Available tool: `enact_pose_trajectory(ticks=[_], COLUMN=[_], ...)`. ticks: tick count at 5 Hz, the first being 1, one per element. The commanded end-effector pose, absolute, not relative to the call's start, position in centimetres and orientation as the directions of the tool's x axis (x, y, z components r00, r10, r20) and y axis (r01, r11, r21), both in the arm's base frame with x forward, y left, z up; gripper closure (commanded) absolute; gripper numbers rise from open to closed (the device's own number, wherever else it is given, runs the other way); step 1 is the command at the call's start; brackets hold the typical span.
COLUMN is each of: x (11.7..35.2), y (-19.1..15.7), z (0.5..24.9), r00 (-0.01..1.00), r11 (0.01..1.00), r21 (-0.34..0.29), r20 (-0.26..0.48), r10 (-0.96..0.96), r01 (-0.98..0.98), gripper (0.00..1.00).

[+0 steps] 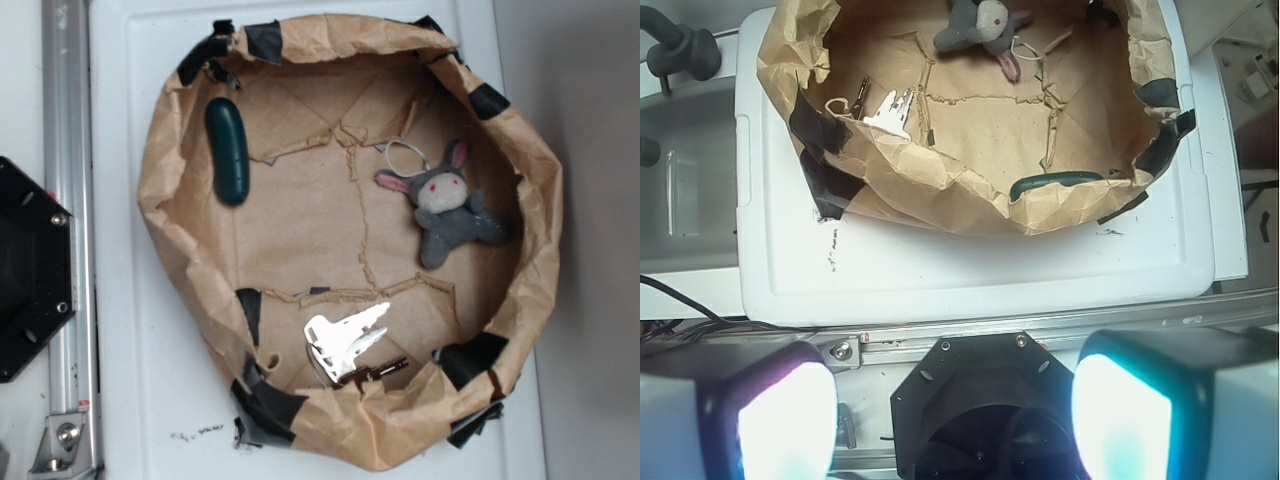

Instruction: Grab the gray animal.

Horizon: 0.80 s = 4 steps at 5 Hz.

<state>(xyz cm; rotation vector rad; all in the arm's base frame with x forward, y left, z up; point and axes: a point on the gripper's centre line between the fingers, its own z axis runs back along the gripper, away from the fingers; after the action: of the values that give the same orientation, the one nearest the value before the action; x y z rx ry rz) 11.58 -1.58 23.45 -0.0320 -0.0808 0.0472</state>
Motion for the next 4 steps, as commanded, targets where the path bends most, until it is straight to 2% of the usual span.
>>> enact_pose_trajectory(ticks=[1, 2, 3, 4], x=[11.6, 15.6, 20.3, 23.1], y=[-1.6, 0.0, 0.9, 0.1], z=[23.4, 19.9, 16.1, 14.0], r00=[0.996, 0.995, 0.947, 0.849], r11=[0.998, 0.997, 0.997, 0.969], r21=[-0.034, 0.036, 0.072, 0.143], r20=[0.080, 0.074, 0.321, 0.469], r10=[0.048, 0.070, -0.020, -0.244], r01=[-0.046, -0.073, -0.003, 0.199], gripper=[0.00, 0.00, 0.00, 0.00])
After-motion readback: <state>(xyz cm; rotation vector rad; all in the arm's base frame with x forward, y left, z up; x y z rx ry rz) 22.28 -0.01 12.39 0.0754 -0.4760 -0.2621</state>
